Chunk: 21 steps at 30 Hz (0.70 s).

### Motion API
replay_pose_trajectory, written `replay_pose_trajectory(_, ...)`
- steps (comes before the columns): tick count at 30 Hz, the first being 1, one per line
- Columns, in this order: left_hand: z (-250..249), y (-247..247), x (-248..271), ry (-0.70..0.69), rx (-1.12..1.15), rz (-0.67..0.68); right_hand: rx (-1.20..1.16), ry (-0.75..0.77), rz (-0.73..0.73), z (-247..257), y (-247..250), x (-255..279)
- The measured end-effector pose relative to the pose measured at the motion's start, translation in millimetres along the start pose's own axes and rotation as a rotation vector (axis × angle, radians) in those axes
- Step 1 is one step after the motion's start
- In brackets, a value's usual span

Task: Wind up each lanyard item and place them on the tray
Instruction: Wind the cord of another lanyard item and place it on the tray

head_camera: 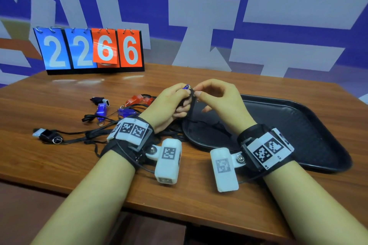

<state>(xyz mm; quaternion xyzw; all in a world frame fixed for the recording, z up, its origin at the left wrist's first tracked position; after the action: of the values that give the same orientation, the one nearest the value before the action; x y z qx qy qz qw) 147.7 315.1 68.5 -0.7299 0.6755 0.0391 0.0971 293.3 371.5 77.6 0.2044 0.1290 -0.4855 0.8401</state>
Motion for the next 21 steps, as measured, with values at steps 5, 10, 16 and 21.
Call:
replay_pose_trajectory(5, 2.4, -0.5, -0.6, 0.024, 0.063, 0.014, 0.022, 0.016, -0.038, 0.6, 1.0, -0.4)
replay_pose_trajectory(10, 5.6, 0.2, -2.5, 0.070, 0.144, 0.008, 0.040, 0.054, -0.019, 1.0, 1.1, 1.0)
replay_pose_trajectory(16, 5.7, 1.1, -1.7, 0.077, 0.183, 0.021, 0.078, 0.079, 0.028, 2.8, 3.2, -0.8)
replay_pose_trajectory(21, 5.3, 1.6, 0.8, 0.160, 0.259, 0.063, 0.145, 0.134, 0.039, 4.8, 5.7, -1.2)
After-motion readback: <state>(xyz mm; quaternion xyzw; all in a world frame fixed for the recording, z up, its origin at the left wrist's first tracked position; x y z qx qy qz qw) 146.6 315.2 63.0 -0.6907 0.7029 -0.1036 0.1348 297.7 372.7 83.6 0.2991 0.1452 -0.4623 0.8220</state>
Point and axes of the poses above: each hand's wrist, its own x-axis away from the middle knuckle, its own y-axis out of the back of the hand, z = x × y, the point moved 1 cm from there along -x, towards the middle knuckle
